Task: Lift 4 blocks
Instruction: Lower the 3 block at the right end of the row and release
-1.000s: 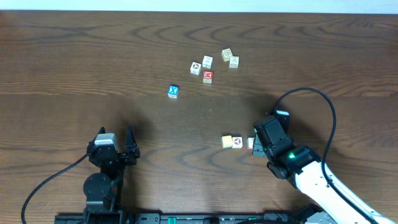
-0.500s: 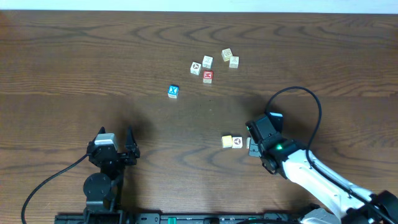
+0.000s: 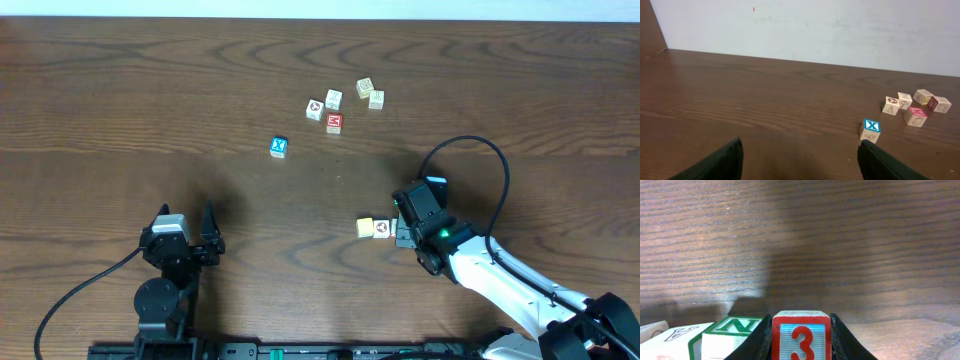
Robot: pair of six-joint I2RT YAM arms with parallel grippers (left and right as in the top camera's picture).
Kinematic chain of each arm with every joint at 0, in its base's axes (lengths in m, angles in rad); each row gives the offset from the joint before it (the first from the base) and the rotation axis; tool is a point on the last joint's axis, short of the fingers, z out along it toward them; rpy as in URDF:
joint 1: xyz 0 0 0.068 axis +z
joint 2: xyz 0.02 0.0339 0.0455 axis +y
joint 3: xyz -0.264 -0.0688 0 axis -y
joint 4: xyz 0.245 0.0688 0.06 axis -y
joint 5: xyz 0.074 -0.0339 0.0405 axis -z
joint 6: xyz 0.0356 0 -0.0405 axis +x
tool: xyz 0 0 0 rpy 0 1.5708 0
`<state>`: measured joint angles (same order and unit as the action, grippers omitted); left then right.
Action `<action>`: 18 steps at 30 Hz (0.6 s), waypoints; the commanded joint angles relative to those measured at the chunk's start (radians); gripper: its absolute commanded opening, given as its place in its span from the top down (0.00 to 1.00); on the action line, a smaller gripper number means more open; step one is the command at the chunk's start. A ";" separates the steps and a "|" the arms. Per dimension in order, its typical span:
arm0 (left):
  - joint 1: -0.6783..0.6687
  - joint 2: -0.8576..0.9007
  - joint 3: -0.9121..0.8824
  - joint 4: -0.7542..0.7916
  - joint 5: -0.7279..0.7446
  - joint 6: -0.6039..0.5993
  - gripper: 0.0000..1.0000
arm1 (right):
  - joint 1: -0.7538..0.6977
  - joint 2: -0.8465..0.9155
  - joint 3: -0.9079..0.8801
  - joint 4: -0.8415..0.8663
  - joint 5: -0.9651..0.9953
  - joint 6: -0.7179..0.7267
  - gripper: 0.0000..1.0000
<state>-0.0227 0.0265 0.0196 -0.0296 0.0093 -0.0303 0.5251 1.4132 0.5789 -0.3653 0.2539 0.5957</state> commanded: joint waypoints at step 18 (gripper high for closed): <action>-0.003 -0.001 -0.016 -0.044 -0.019 -0.013 0.26 | 0.007 0.018 -0.006 0.002 -0.105 -0.077 0.92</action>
<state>-0.0227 0.0265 0.0196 -0.0296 0.0093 -0.0303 0.5251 1.4136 0.5789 -0.3477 0.1864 0.5327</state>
